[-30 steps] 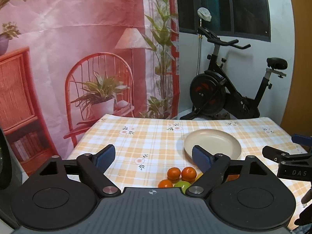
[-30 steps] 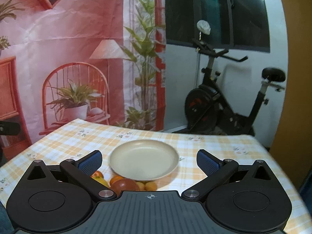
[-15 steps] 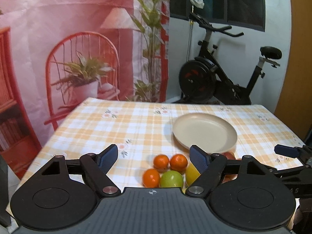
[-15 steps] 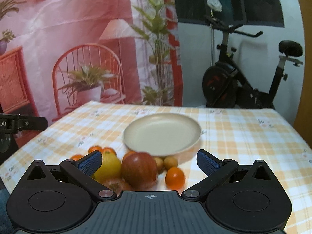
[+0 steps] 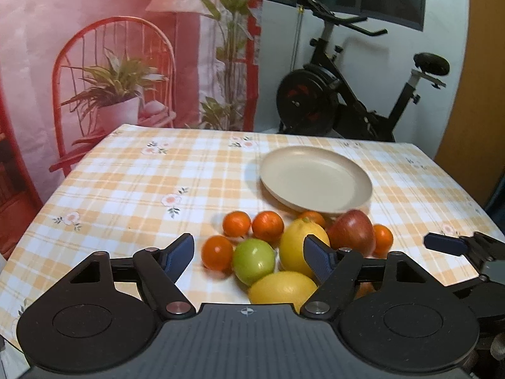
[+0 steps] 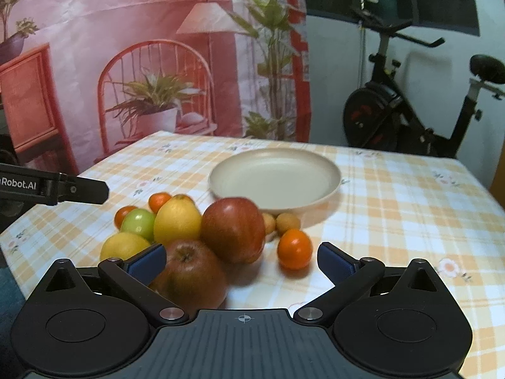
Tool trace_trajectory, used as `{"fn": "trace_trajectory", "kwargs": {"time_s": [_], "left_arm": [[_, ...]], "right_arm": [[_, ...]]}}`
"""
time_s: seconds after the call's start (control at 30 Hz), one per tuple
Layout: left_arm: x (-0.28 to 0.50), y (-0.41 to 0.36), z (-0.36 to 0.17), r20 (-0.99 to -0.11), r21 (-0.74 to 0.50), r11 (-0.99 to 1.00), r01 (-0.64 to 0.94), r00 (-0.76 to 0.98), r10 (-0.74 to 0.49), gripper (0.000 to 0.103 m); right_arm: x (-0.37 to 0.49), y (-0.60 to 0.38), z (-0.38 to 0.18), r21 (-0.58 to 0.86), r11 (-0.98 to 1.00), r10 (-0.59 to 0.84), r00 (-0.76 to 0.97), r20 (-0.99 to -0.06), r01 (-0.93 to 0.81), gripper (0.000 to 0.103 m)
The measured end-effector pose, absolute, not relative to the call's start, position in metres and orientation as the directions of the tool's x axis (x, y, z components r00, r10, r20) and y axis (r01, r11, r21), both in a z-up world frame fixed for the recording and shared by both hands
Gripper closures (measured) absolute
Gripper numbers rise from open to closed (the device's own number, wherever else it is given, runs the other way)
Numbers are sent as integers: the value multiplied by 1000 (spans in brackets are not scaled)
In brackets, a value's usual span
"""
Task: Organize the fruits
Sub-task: 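Reach the left gripper to the red apple and close on it, then lift the red apple with the left gripper and carry it over the beige plate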
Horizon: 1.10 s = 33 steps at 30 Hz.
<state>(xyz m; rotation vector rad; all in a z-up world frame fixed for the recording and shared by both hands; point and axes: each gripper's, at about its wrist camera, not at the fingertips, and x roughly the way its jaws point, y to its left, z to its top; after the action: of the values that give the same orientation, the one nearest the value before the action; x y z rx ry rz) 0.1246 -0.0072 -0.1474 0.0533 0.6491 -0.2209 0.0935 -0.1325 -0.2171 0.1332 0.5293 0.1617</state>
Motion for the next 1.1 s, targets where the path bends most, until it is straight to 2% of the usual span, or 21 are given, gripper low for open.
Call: {"fn": "trace_trajectory", "kwargs": {"time_s": [0.13, 0.23, 0.33, 0.4, 0.47, 0.57, 0.63, 0.8, 1.1], "left_arm": [[125, -11, -151, -622, -27, 971, 238, 756, -203, 24], [128, -12, -154, -635, -30, 970, 240, 745, -204, 25], [129, -13, -156, -645, -40, 967, 251, 732, -217, 33], [130, -15, -157, -649, -58, 961, 271, 721, -242, 43], [131, -16, -156, -649, -86, 952, 293, 709, -277, 50], [134, -21, -156, -648, -133, 935, 330, 685, -334, 51], [138, -27, -156, -652, -161, 913, 376, 654, -384, 53], [150, -43, -164, -684, -182, 883, 433, 589, -430, 65], [165, -58, -174, -731, -239, 850, 469, 489, -476, 65]], "right_arm": [[95, -130, -221, 178, 971, 232, 827, -512, -162, 6], [95, -126, -224, 177, 964, 262, 812, -522, -198, 13], [96, -123, -225, 185, 958, 285, 798, -531, -220, 20], [96, -121, -226, 180, 955, 297, 790, -537, -236, 26], [96, -118, -228, 171, 951, 308, 780, -545, -256, 33], [97, -114, -231, 159, 947, 320, 767, -556, -280, 39], [99, -113, -232, 157, 944, 326, 761, -561, -289, 41], [100, -113, -234, 169, 936, 349, 752, -559, -309, 47], [105, -114, -236, 182, 930, 365, 744, -560, -319, 47]]}}
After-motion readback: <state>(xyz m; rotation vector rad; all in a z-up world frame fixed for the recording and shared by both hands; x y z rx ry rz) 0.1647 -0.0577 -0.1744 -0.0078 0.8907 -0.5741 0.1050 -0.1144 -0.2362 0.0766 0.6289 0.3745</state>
